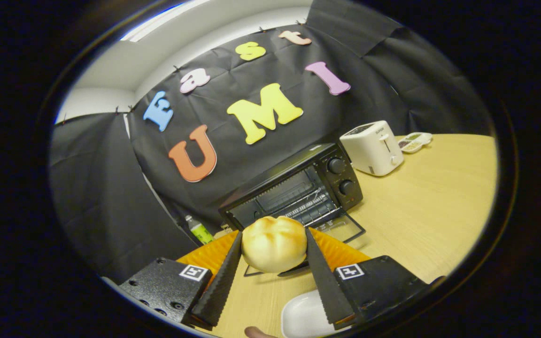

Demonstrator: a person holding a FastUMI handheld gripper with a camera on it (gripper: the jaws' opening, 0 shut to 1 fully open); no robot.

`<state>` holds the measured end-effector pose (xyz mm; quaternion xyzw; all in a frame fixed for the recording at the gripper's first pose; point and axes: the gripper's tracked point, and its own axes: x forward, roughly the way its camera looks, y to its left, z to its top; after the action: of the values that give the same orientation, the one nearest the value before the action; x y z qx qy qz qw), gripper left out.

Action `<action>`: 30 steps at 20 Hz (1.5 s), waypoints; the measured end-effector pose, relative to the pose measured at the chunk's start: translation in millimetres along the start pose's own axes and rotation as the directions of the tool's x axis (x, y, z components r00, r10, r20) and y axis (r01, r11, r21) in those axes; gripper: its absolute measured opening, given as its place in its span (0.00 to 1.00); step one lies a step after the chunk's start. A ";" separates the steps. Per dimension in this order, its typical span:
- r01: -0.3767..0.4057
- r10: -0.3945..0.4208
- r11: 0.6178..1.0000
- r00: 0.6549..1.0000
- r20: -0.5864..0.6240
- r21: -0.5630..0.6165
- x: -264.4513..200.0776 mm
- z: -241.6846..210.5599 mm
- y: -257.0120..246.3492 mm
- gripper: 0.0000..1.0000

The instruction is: Open the toaster oven, put the food inside, and close the toaster oven door.

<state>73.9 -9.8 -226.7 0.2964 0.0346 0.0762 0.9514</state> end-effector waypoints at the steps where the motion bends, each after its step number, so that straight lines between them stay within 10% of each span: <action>1: -0.016 0.017 0.998 1.000 -0.009 0.057 10.5 2.5 0.1 0.84; 12: 0.033 -0.008 0.942 0.997 -0.074 0.334 134.0 3.7 -49.3 0.84; 30: 0.131 -0.130 0.985 0.991 -0.010 0.112 215.3 5.7 -41.7 0.93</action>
<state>292.0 -11.2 -250.2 0.3463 0.0593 0.0120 0.9362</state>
